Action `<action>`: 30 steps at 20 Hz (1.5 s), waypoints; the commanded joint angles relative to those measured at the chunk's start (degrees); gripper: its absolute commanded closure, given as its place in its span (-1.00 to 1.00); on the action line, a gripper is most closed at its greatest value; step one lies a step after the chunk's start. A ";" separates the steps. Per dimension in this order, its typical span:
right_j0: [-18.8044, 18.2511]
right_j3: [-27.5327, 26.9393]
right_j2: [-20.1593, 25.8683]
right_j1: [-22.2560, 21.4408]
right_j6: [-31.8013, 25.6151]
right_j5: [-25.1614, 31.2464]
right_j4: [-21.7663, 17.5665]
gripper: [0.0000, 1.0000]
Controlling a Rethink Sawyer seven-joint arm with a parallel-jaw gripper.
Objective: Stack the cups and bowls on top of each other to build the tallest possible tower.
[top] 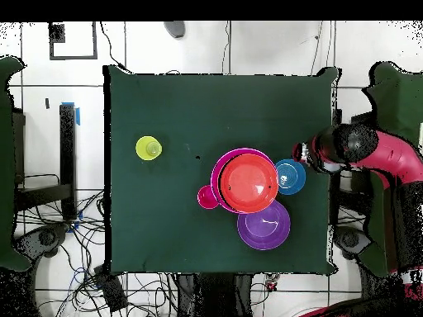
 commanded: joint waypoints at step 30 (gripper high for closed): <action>2.18 0.72 -2.39 4.49 -6.14 -5.43 -4.61 -1.00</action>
